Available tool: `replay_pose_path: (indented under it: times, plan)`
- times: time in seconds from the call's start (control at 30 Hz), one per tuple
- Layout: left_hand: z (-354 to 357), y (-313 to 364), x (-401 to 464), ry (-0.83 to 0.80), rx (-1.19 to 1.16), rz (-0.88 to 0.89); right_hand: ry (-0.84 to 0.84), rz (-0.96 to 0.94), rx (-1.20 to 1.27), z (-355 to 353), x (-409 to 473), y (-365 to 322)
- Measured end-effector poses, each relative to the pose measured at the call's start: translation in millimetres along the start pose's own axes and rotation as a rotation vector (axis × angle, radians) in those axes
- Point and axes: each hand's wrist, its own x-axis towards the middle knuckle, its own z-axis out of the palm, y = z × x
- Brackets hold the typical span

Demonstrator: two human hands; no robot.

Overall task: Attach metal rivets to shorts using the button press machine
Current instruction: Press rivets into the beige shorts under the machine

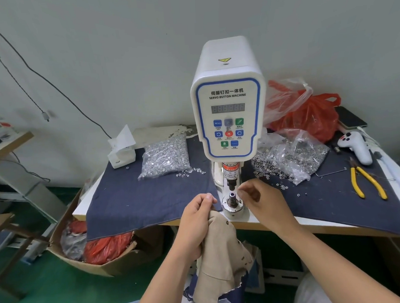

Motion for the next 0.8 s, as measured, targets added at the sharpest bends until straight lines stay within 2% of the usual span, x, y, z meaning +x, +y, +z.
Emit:
replay_pose_path:
  times: [0.07, 0.17, 0.2, 0.37, 0.43, 0.5, 0.57, 0.63, 0.7, 0.8]
  plan:
    - [2.6, 1.7, 0.8, -0.010, -0.025, 0.010, -0.090, 0.008, 0.117, -2.3, -11.6, -4.7]
    - [8.7, 4.3, 1.3, -0.013, -0.091, 0.031, -0.402, 0.009, 0.085, -6.9, -23.4, -12.1]
    - [10.9, 4.9, 1.6, -0.010, -0.114, 0.037, -0.459, 0.013, 0.087, -8.1, -26.5, -13.8]
    - [14.0, 4.8, 1.7, -0.055, -0.052, 0.116, -0.419, 0.088, 0.314, -15.4, -32.4, -11.4]
    - [6.0, 1.9, 0.4, -0.154, 0.050, 0.176, -0.430, 0.144, 0.571, -18.8, -33.4, -9.6]
    - [-5.4, -0.3, 0.1, -0.354, 0.176, 0.196, -0.427, 0.187, 0.745, -22.9, -32.1, -5.8]
    - [-15.9, -2.5, 0.6, -0.584, 0.251, 0.183, -0.447, 0.186, 0.776, -26.2, -31.1, -3.7]
    - [-22.3, -2.1, 0.8, -0.711, 0.192, 0.169, -0.478, 0.191, 0.823, -27.7, -30.8, -1.8]
    - [-24.8, -3.3, 3.0, -0.707, 0.038, 0.174, -0.524, 0.189, 0.739, -31.2, -29.1, -2.6]
    - [-22.3, -13.0, 7.9, -0.624, -0.087, 0.162, -0.642, 0.133, 0.235, -39.3, -20.0, -1.7]
